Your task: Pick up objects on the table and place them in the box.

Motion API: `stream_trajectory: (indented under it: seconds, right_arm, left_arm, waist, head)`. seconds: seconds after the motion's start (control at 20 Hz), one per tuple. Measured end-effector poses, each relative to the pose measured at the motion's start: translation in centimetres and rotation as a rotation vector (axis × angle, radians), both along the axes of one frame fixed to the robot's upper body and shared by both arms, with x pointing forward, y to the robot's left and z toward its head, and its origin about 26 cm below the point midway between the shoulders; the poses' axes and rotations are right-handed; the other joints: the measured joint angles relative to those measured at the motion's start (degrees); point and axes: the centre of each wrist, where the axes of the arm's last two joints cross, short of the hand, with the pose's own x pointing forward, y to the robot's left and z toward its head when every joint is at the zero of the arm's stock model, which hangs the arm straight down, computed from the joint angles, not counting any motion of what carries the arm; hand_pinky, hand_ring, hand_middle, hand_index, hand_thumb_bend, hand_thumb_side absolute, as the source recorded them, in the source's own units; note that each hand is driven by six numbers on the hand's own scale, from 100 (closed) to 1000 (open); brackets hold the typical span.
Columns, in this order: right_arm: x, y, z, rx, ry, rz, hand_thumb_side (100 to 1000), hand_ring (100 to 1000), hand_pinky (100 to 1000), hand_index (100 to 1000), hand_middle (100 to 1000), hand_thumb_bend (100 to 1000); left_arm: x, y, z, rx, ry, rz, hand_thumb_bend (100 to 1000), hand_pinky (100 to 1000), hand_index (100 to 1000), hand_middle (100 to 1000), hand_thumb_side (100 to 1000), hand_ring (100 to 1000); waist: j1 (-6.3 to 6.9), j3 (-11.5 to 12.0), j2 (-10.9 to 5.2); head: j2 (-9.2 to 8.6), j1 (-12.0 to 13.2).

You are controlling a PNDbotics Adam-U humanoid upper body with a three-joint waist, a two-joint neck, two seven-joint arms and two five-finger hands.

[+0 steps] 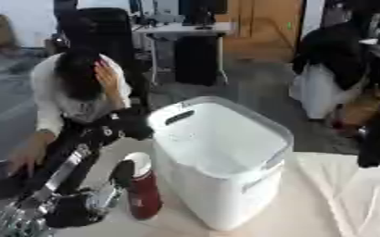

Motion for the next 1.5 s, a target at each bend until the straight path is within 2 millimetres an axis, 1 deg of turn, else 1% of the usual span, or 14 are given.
stream_trajectory:
  seconds: [0.2, 0.25, 0.3, 0.5, 0.65, 0.85, 1.0, 1.05, 1.1, 1.15, 1.2, 1.3, 1.35, 1.5]
  right_arm:
    - [0.0, 0.0, 0.0, -0.016, -0.006, -0.003, 918, 360, 107, 639, 437, 100]
    - [0.0, -0.1, 0.0, -0.021, -0.008, -0.005, 918, 360, 106, 639, 437, 100]
    - [0.0, -0.1, 0.0, -0.027, -0.011, -0.008, 917, 364, 108, 638, 440, 100]
    - [0.0, -0.3, -0.3, -0.066, -0.025, -0.008, 929, 369, 108, 640, 445, 100]
    - [0.0, -0.3, -0.3, -0.1, -0.028, -0.007, 944, 373, 107, 641, 448, 100]
    - [0.0, -0.4, -0.4, -0.14, -0.006, -0.012, 959, 379, 106, 643, 452, 100]
    - [0.0, -0.4, -0.4, -0.169, 0.011, -0.01, 968, 385, 108, 644, 455, 100]
    - [0.0, -0.4, -0.4, -0.177, 0.017, -0.008, 970, 387, 109, 644, 456, 100]
    - [0.0, -0.4, -0.4, -0.184, 0.023, -0.007, 972, 387, 109, 645, 456, 100]
    - [0.0, -0.4, -0.4, -0.191, 0.028, -0.005, 973, 388, 109, 645, 456, 100]
    - [0.0, -0.4, -0.4, -0.197, 0.032, -0.004, 974, 388, 109, 645, 456, 100]
    - [0.0, -0.4, -0.4, -0.206, 0.04, 0.001, 974, 389, 109, 644, 457, 100]
    - [0.0, -0.4, -0.4, -0.209, 0.043, 0.003, 974, 390, 110, 644, 457, 100]
    - [0.0, -0.4, -0.4, -0.217, 0.051, 0.008, 976, 391, 110, 644, 457, 100]
  left_arm:
    - [0.0, 0.4, 0.3, 0.027, -0.003, 0.018, 100, 786, 883, 908, 631, 738]
    - [0.0, 0.7, 0.5, 0.047, -0.006, 0.029, 100, 782, 886, 907, 631, 736]
    - [0.0, 1.0, 0.8, 0.069, -0.01, 0.041, 100, 808, 869, 910, 630, 748]
    - [-0.1, 2.0, 2.1, 0.194, -0.044, 0.082, 100, 840, 848, 916, 628, 771]
    - [0.1, 2.4, 3.1, 0.298, -0.067, 0.101, 100, 864, 866, 930, 640, 794]
    - [1.3, 3.3, 3.7, 0.431, -0.055, 0.119, 100, 918, 890, 966, 666, 836]
    - [2.6, 4.2, 4.1, 0.53, -0.031, 0.132, 100, 948, 907, 986, 706, 864]
    - [3.0, 4.4, 4.1, 0.559, -0.02, 0.133, 100, 959, 918, 990, 777, 873]
    - [3.4, 4.7, 4.1, 0.588, -0.009, 0.133, 166, 971, 920, 992, 757, 881]
    - [3.8, 4.9, 4.1, 0.615, 0.001, 0.13, 381, 984, 924, 993, 726, 889]
    - [4.2, 5.1, 4.1, 0.641, 0.008, 0.126, 513, 991, 920, 987, 716, 890]
    - [4.9, 5.5, 4.0, 0.68, 0.023, 0.115, 564, 1000, 947, 996, 765, 907]
    - [5.1, 5.7, 3.9, 0.694, 0.028, 0.11, 580, 1000, 965, 1000, 814, 927]
    - [5.8, 6.3, 3.7, 0.731, 0.041, 0.096, 539, 1000, 1000, 1000, 907, 951]
  waist:
    - [0.08, 0.14, -0.29]
    - [0.18, 0.21, -0.52]
    - [0.3, 0.21, -0.71]
    - [0.74, 0.01, -1.08]
    - [1.11, -0.22, -1.39]
    - [1.43, -0.75, -1.43]
    - [1.52, -1.24, -1.46]
    - [1.62, -1.37, -1.47]
    - [1.71, -1.46, -1.5]
    - [1.76, -1.55, -1.55]
    - [1.76, -1.69, -1.6]
    - [1.76, -1.77, -1.62]
    - [1.76, -1.8, -1.63]
    - [1.76, -2.0, -1.66]
  head:
    - [1.09, 0.56]
    - [1.37, 0.72]
    - [1.5, 0.91]
    - [2.53, 1.55]
    - [3.46, 2.39]
    - [4.08, 3.03]
    - [4.52, 3.54]
    - [4.71, 3.66]
    - [4.93, 3.83]
    - [5.0, 4.01]
    - [5.01, 4.05]
    - [5.16, 4.21]
    - [5.28, 4.22]
    - [5.43, 4.22]
